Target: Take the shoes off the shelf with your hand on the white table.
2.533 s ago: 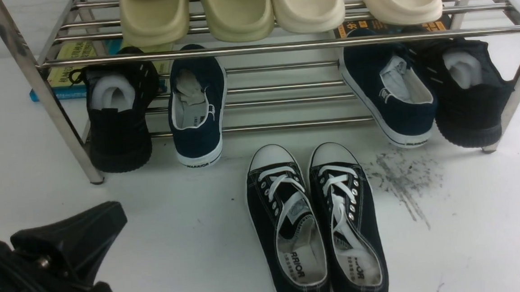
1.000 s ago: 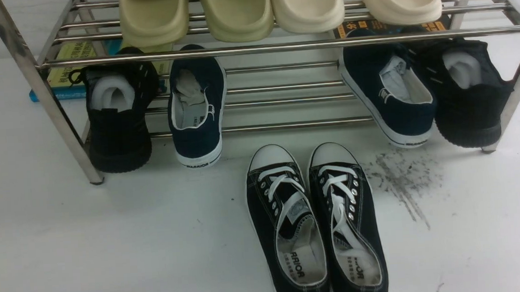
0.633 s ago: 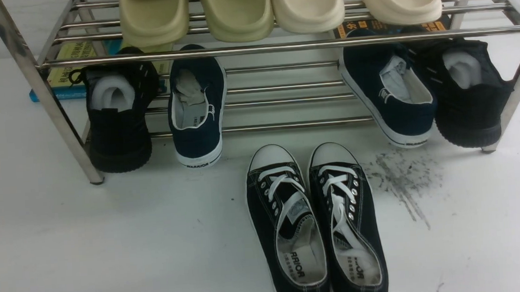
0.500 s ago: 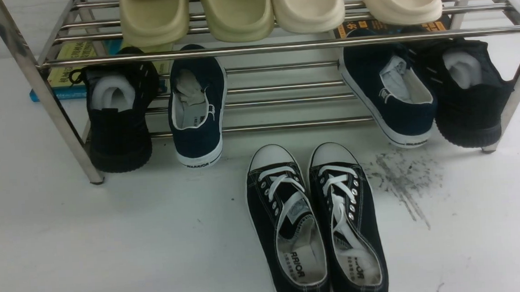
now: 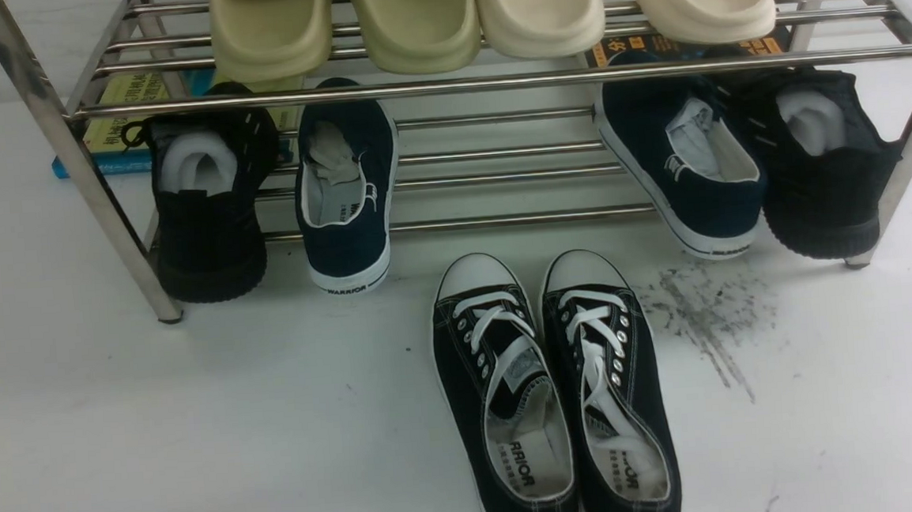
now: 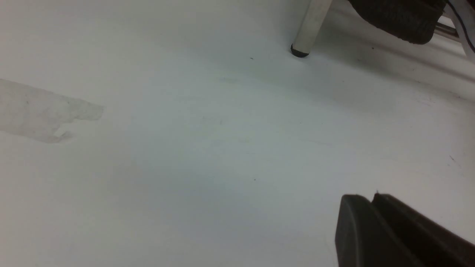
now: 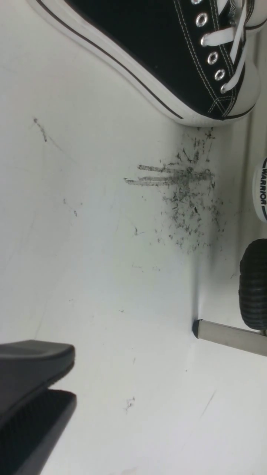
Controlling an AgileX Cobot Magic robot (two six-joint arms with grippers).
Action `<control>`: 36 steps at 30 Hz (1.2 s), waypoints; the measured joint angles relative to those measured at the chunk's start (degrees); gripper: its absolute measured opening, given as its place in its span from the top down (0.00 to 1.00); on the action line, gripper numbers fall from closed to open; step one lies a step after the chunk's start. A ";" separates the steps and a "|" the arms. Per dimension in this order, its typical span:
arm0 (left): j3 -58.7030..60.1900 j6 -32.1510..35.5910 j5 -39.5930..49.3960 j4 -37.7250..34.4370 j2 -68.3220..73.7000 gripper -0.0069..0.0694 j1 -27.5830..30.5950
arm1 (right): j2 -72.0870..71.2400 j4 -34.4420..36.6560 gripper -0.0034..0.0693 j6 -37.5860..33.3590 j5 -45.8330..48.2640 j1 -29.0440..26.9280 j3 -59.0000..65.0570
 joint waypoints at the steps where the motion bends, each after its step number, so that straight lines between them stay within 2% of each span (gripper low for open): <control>1: 0.00 0.00 0.00 0.00 0.00 0.81 0.00 | 0.00 0.00 0.77 0.00 0.00 0.00 0.00; 36: 0.00 0.00 0.00 0.00 0.00 0.77 0.00 | 0.00 0.00 0.70 0.00 0.00 0.00 0.00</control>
